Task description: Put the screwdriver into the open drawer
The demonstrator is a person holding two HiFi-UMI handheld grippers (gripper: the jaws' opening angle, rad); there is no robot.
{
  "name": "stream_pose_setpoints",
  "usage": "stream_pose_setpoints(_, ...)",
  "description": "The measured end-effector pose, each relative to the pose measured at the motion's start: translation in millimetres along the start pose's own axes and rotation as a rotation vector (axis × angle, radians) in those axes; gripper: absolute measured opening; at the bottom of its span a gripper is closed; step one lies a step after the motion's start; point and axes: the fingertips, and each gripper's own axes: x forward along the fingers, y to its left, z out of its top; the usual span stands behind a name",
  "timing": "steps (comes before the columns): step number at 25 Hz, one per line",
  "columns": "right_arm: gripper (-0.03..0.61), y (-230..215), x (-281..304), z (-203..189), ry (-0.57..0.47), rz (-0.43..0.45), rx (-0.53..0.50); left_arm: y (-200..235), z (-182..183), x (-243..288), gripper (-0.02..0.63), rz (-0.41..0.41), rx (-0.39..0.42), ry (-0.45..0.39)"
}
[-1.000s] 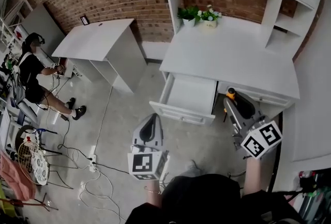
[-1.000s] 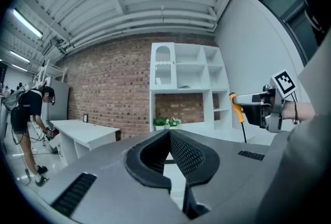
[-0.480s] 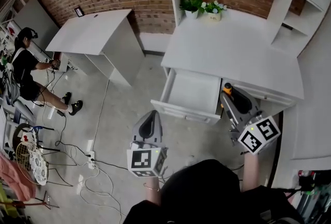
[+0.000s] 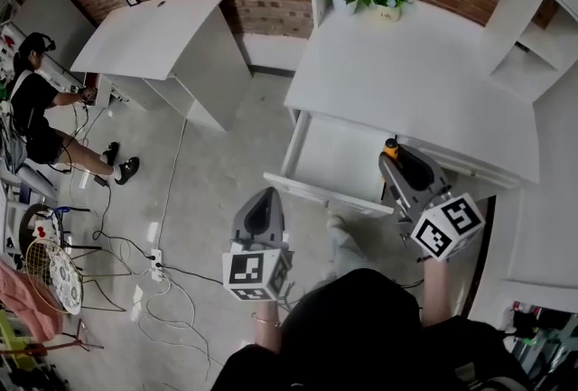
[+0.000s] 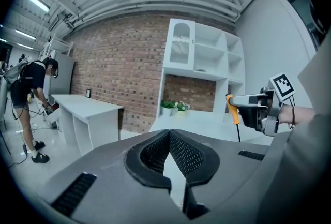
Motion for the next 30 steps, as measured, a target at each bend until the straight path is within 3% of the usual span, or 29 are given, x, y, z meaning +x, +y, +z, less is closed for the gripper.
stream_pose_setpoints(11,0.114,-49,104,-40,0.163,0.105,0.063,27,-20,101,0.009,0.002,-0.069,0.114)
stream_pose_setpoints(17,0.114,-60,148,-83,0.276,0.183,0.113,37,-45,140,0.009,0.017,-0.112,0.201)
stream_pose_setpoints(30,0.114,-68,186,-180,0.543,0.250,0.049,26,-99,190,0.009,-0.027,-0.145,0.372)
